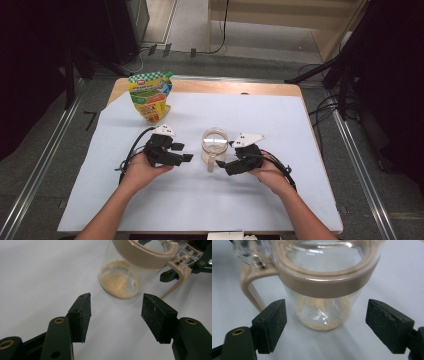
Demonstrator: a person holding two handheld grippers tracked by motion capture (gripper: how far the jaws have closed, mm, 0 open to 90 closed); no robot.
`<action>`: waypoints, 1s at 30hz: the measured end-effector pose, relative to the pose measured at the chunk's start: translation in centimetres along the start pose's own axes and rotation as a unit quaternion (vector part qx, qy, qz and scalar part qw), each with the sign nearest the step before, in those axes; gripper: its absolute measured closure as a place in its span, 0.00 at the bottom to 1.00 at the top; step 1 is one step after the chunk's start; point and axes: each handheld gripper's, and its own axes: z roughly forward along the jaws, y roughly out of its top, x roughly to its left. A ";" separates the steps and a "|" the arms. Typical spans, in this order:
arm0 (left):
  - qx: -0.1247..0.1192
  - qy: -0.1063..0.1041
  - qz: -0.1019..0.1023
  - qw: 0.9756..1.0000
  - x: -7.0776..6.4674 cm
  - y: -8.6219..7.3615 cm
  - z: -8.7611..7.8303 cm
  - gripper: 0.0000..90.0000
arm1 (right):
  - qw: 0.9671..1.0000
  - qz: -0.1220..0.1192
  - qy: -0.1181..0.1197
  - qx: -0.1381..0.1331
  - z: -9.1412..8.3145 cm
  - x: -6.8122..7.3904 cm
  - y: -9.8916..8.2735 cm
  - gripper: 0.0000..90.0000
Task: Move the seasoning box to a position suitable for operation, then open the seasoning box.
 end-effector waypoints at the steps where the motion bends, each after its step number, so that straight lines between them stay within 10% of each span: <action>1: 0.000 0.000 0.000 1.000 0.0 0.0 0.0 0.47 | 1.000 0.002 0.001 -0.002 -0.2 0.1 0.0 0.22; 8: -0.002 -0.015 0.006 1.000 -0.7 0.3 -0.2 0.51 | 0.999 0.001 -0.019 -0.028 -2.5 0.5 -0.1 0.32; 12: 0.004 -0.024 0.011 1.000 -1.1 0.3 -0.1 0.56 | 0.995 0.087 0.034 -0.044 -3.5 0.0 -0.6 0.30; 15: 0.003 -0.027 0.016 1.000 -1.4 0.3 -0.1 0.60 | 0.997 0.064 0.012 -0.043 -4.1 0.5 -0.7 0.29; 18: 0.006 -0.039 0.009 0.999 -1.6 0.4 -0.1 0.67 | 0.995 0.094 0.032 -0.014 -4.3 0.6 -0.5 0.15; 30: 0.014 -0.082 0.025 0.996 -2.7 1.0 1.2 0.96 | 0.996 0.086 0.014 0.002 -3.7 0.5 -0.2 0.19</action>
